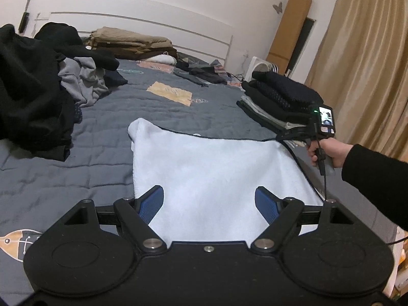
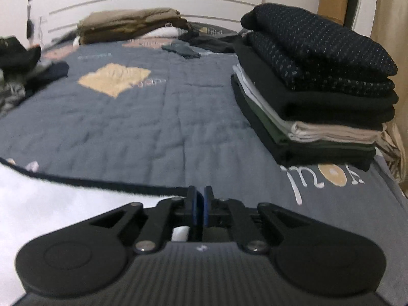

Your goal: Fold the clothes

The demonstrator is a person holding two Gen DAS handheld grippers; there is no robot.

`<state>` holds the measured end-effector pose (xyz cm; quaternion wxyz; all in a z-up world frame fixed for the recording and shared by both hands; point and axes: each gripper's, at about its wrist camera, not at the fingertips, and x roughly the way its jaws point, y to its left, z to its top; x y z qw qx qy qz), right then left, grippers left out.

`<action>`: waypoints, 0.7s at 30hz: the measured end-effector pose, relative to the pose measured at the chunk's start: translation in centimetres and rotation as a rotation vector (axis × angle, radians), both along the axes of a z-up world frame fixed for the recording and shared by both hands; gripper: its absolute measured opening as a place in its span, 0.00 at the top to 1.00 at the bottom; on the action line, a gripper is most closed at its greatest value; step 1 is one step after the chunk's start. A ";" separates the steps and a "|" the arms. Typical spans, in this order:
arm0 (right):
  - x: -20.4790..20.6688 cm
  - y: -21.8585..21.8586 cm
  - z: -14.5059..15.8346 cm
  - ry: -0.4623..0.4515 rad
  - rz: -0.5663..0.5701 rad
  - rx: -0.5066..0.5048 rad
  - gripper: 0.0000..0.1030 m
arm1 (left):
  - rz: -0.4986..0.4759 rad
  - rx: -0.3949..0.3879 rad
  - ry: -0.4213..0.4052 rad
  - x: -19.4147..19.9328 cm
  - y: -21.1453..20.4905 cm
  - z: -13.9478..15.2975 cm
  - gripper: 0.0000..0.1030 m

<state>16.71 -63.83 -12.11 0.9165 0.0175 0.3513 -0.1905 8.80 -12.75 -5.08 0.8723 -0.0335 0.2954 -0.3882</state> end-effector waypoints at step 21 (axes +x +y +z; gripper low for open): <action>-21.2 6.9 5.8 -0.167 -0.037 0.248 0.61 | -0.114 -0.014 -0.066 -4.1 -2.1 2.5 0.21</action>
